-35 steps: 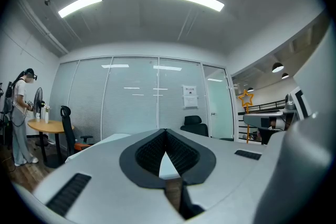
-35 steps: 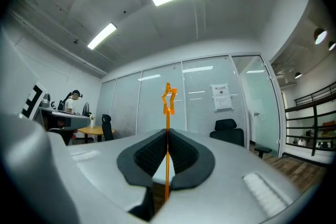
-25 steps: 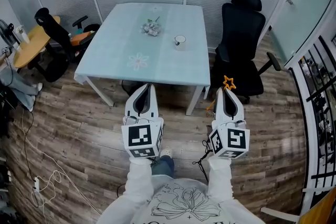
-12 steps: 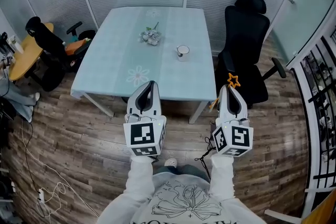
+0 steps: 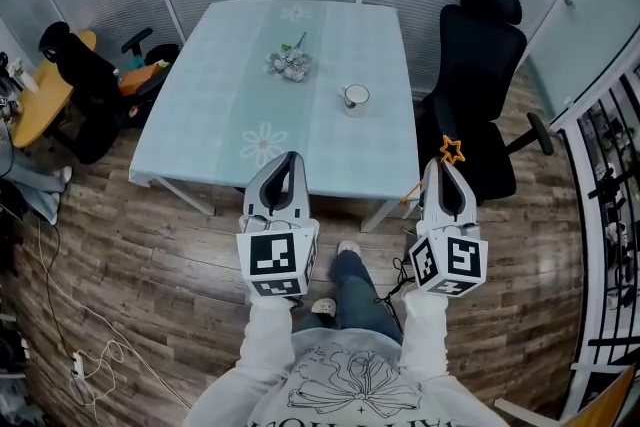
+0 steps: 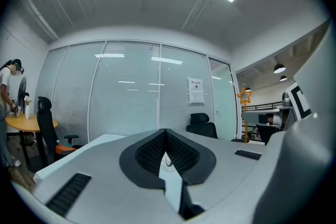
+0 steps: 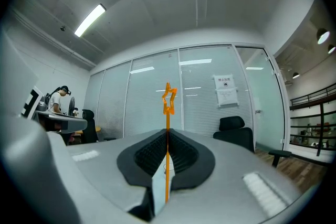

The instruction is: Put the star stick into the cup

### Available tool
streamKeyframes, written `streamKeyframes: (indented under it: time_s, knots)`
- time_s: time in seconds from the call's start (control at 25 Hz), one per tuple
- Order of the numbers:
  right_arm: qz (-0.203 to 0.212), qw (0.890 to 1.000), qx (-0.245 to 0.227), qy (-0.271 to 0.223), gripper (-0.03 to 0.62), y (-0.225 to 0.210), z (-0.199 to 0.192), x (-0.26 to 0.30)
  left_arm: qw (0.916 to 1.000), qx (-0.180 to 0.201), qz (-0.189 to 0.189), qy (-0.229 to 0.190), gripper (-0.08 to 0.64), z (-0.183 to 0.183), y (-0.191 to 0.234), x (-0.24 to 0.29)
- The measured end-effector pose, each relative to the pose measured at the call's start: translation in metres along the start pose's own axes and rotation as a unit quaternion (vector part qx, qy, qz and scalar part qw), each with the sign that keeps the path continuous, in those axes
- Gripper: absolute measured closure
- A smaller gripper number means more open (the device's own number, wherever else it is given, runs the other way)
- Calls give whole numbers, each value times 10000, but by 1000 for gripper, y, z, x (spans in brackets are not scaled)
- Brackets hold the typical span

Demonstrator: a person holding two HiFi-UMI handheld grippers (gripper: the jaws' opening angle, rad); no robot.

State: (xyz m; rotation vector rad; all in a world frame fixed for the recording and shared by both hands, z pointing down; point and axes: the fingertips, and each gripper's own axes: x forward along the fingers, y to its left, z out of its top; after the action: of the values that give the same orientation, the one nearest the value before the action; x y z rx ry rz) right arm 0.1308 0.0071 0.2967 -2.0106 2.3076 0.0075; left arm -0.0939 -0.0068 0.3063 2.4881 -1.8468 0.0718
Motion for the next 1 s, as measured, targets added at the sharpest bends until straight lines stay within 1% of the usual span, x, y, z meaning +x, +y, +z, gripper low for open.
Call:
streamKeyframes:
  time_s: [0.16, 0.32, 0.6, 0.76, 1.0]
  knots:
    - [125, 9999, 23, 32, 580, -1, -8, 30, 9999, -1, 116, 47, 554, -6, 11, 22]
    - [286, 9996, 50, -44, 580, -2, -10, 69, 9996, -30, 284, 86, 554, -9, 26, 54]
    - [542, 9985, 79, -80, 580, -20, -8, 151, 9989, -1, 475, 21, 554, 5, 37, 127]
    - [644, 9977, 126, -142, 580, -33, -1, 195, 9986, 72, 517, -29, 554, 16, 42, 167]
    - [803, 9964, 220, -173, 580, -49, -1, 251, 9978, 2, 669, 7, 554, 19, 49, 223]
